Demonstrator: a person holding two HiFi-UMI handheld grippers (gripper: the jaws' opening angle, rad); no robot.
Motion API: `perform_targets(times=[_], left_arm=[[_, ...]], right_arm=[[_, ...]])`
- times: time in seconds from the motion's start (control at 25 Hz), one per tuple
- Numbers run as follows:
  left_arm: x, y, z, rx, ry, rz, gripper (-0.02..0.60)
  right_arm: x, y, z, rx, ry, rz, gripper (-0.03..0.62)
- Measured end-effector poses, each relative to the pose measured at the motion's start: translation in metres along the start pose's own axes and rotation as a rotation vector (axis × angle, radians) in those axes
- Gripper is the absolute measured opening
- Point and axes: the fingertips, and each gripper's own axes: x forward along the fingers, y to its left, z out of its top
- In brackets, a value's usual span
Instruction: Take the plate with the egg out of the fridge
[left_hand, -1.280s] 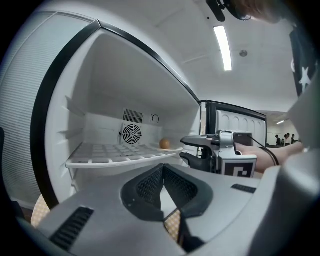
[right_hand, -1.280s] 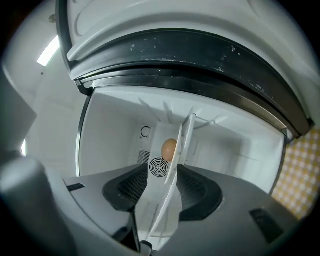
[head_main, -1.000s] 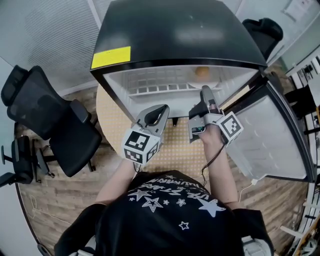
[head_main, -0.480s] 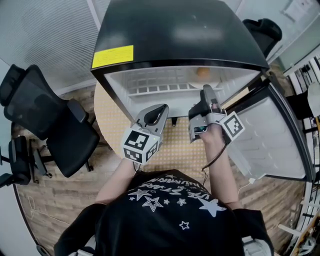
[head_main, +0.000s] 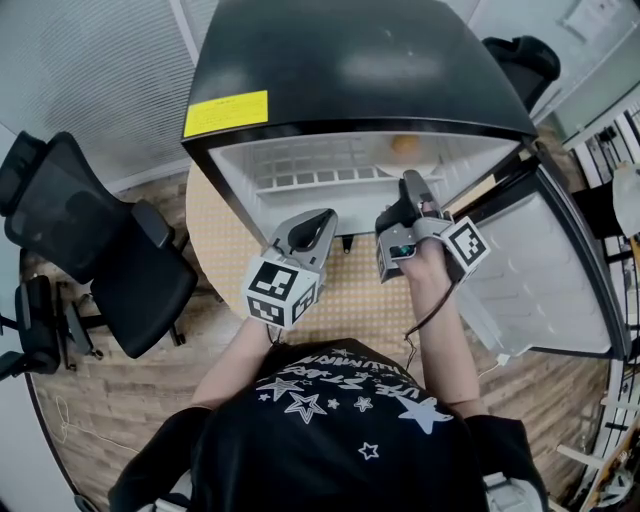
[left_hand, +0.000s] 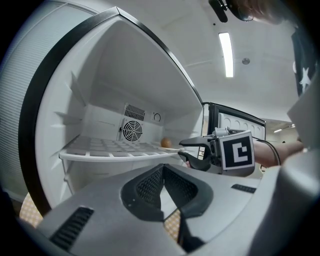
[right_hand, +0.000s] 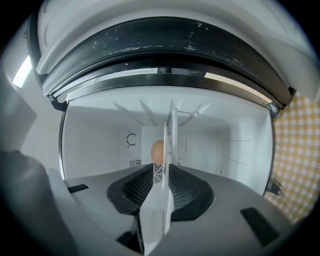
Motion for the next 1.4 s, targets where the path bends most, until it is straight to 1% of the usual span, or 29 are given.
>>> perform_targets(times=[0.12,0.36,0.72,0.92,0.96,1.04,1.08,1.2,1.32,1.4], left_arm=[[-0.001,0.0,-0.002,-0.003,0.001,-0.002,0.008],[-0.001,-0.001,-0.004,0.005,0.01,-0.012,0.008],[0.001,0.0,-0.002,-0.004,0.007,-0.018,0.008],[-0.003,-0.006,-0.007,-0.001,0.017,-0.026,0.008],[-0.004,-0.007,-0.008,-0.002,0.018,-0.026,0.008],[-0.007,-0.007,-0.009,-0.002,0.018,-0.024,0.008],[-0.008,-0.007,-0.009,-0.002,0.018,-0.023,0.008],[-0.009,-0.006,-0.01,0.004,0.013,-0.019,0.008],[-0.01,-0.005,-0.008,0.005,0.01,-0.009,0.008],[-0.012,-0.004,-0.008,0.005,0.01,-0.002,0.008]], right_arm=[[-0.002,-0.007,0.0,0.013,-0.004,-0.026,0.067],[-0.004,-0.007,0.002,0.022,-0.016,-0.032,0.038],[-0.017,-0.005,-0.002,0.038,-0.02,-0.013,0.035],[-0.021,0.0,-0.002,-0.037,-0.005,0.013,0.038],[-0.02,0.0,-0.001,-0.045,-0.008,0.011,0.048],[-0.017,0.0,0.001,-0.053,-0.015,0.009,0.109],[-0.016,-0.001,0.003,-0.055,-0.018,0.011,0.114],[-0.011,-0.006,0.006,-0.067,-0.025,0.004,0.113],[-0.008,-0.008,0.009,-0.069,-0.029,0.011,0.058],[-0.009,-0.006,0.009,-0.039,-0.033,0.024,0.054]])
